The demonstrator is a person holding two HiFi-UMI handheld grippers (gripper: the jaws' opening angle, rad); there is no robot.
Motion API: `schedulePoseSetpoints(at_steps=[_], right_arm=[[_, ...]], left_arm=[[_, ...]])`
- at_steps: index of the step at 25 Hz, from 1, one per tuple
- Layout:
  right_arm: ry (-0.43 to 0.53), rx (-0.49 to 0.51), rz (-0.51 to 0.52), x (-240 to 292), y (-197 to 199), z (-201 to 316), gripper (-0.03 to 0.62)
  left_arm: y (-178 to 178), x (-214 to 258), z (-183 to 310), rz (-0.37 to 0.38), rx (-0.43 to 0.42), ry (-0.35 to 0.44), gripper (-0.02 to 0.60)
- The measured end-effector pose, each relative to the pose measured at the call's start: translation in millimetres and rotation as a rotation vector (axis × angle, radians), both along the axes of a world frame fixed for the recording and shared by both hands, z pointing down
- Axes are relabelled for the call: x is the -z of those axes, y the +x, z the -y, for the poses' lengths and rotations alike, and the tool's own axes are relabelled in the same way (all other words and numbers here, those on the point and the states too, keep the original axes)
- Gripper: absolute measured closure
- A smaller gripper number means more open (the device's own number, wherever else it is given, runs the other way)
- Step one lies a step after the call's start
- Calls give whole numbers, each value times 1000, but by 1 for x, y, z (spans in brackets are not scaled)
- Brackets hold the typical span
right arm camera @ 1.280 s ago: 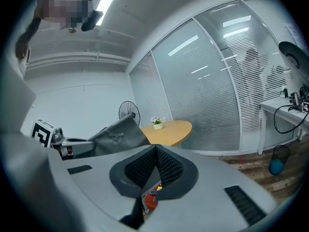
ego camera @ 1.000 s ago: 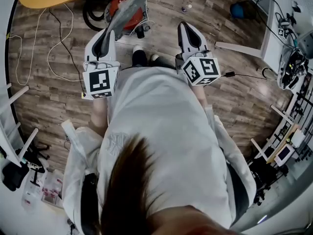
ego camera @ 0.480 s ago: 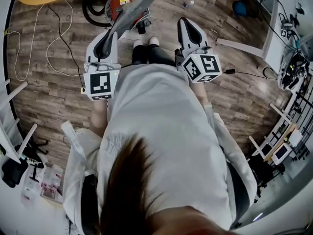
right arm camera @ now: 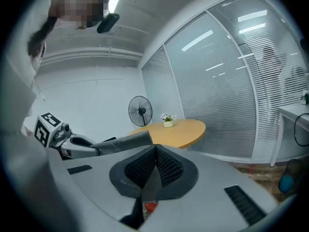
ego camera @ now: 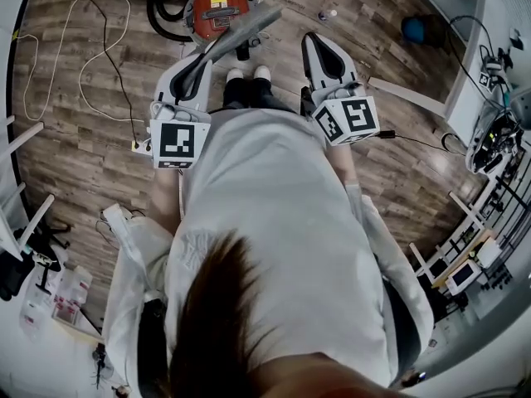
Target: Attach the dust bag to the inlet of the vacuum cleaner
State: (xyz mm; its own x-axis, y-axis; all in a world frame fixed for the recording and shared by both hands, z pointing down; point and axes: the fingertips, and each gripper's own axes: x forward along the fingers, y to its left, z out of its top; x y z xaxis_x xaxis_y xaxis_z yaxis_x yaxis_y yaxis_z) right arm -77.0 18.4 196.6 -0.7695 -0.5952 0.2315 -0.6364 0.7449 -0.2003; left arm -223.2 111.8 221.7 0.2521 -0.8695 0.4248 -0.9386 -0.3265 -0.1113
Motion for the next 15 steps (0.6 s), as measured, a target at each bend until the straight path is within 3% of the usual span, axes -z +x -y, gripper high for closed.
schedulePoseSetpoints(at_steps=[6,8,12,15], right_arm=[[-18,92,-127,-32,-5,-7,587],[-41,137,-169,-46,-8,-15,535],[-79,241,-234,-73,-18,-36,498],[-113,364,-281,-97,-26,-60,443]], left_arm=[[25,-45,-10,15,-97,-115,543],[35,-61,-15,17,-142,-150,543],[55,-96,-27,1,-226,-224,543],[73,-118,-38,-21,-282,-275,543]])
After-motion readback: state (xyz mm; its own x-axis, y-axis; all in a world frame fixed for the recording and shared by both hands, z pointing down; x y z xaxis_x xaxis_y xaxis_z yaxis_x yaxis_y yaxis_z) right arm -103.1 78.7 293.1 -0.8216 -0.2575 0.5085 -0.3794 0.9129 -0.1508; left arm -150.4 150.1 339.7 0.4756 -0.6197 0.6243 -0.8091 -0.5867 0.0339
